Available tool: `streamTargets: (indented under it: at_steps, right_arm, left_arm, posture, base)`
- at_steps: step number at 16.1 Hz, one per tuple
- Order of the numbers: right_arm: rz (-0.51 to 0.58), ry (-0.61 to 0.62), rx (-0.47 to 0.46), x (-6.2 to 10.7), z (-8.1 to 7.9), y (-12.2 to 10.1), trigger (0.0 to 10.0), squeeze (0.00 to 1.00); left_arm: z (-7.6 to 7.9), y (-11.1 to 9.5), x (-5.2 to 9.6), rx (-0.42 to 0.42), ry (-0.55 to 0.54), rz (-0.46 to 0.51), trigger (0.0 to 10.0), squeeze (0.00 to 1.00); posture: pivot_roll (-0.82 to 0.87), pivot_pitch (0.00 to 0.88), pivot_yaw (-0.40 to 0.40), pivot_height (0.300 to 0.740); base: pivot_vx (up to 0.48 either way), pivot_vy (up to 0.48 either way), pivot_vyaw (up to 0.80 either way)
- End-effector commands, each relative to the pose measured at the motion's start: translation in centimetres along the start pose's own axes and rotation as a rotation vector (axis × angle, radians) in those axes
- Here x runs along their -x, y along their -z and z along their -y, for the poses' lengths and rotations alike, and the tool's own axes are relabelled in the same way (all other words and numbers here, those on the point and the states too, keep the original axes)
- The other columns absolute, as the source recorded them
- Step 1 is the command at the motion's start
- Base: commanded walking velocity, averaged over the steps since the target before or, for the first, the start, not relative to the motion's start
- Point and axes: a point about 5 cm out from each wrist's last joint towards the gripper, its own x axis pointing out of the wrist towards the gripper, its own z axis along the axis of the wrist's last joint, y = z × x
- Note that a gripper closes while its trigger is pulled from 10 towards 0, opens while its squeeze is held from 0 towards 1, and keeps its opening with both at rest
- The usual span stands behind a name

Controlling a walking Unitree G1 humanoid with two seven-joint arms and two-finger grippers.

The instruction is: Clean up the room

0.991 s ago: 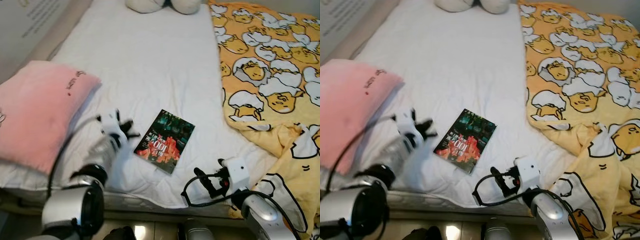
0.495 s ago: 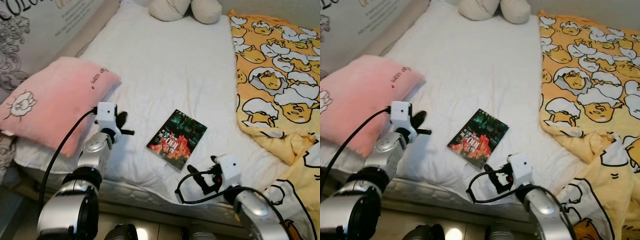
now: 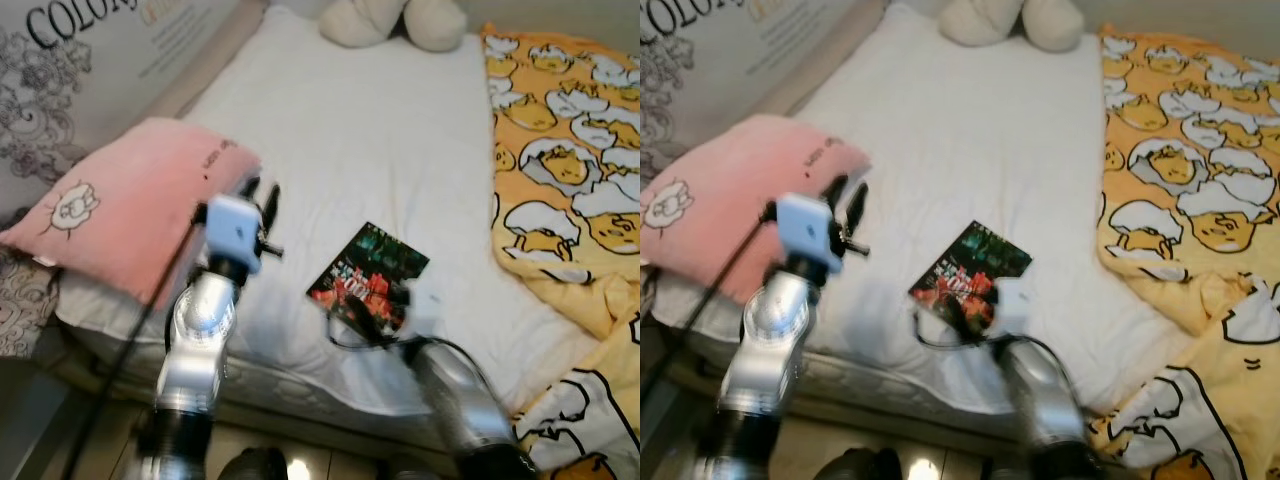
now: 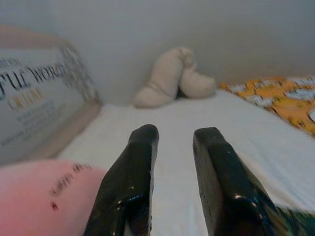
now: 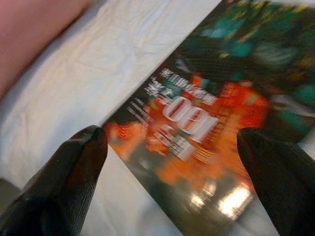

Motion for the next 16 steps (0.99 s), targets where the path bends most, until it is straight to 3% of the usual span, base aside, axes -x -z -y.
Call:
streamTargets:
  at_steps: [1,2,3,5,6,8,9,11,16]
  right_arm:
    - [0.012,0.035,-0.003,-0.2,0.4,0.0,10.0,1.0]
    - [0.025,0.042,0.005,-0.3,0.4,-0.2,10.0,1.0]
    - [0.048,0.097,0.027,-0.5,0.8,-0.5,10.0,1.0]
    - [0.087,0.176,0.05,-0.6,1.3,-0.7,10.0,0.98]
    - [0.119,0.209,0.039,-0.5,1.3,-0.7,10.0,0.0]
    - [0.118,0.218,0.021,-0.4,1.2,-0.3,10.0,0.0]
    - [0.071,0.249,-0.068,-0.1,1.5,1.2,10.0,0.0]
    - [0.031,0.257,-0.144,0.2,1.5,2.4,10.0,0.0]
    - [0.01,0.237,-0.146,2.6,1.6,3.6,10.0,0.0]
  left_arm:
    - [0.0,-0.2,0.4,-0.011,-0.004,-0.018,10.0,1.0]
    - [-0.1,-0.4,0.6,-0.011,-0.002,-0.018,10.0,0.44]
    - [-0.3,-0.6,1.1,-0.032,0.0,-0.027,10.0,0.0]
    - [-0.8,-0.8,1.7,-0.056,-0.014,-0.047,10.0,0.0]
    - [-1.2,-0.9,2.2,-0.084,-0.023,-0.06,10.0,0.0]
    - [-1.0,-0.9,2.4,-0.087,-0.017,-0.071,10.0,0.0]
    - [-0.4,-0.9,2.8,-0.098,0.038,-0.074,10.0,0.0]
    - [0.1,-0.9,3.2,-0.127,0.092,-0.076,10.0,0.0]
    - [-0.3,-0.7,2.8,-0.121,0.083,-0.091,10.0,0.0]
  posture:
    - [-0.03,0.091,0.041,0.74]
    - [-0.02,0.093,0.04,0.74]
    - [0.0,0.097,0.042,0.74]
    - [0.02,0.093,0.046,0.74]
    - [0.03,0.085,0.048,0.74]
    - [0.03,0.081,0.049,0.74]
    - [0.02,0.077,0.052,0.74]
    - [0.01,0.077,0.055,0.74]
    - [-0.03,0.075,0.051,0.74]
  base:
    - [0.0,0.0,0.0]
    - [0.0,0.0,0.0]
    - [0.0,0.0,0.0]
    - [0.0,0.0,0.0]
    - [0.0,0.0,0.0]
    - [0.0,0.0,0.0]
    - [0.0,0.0,0.0]
    - [0.0,0.0,0.0]
    - [0.0,0.0,0.0]
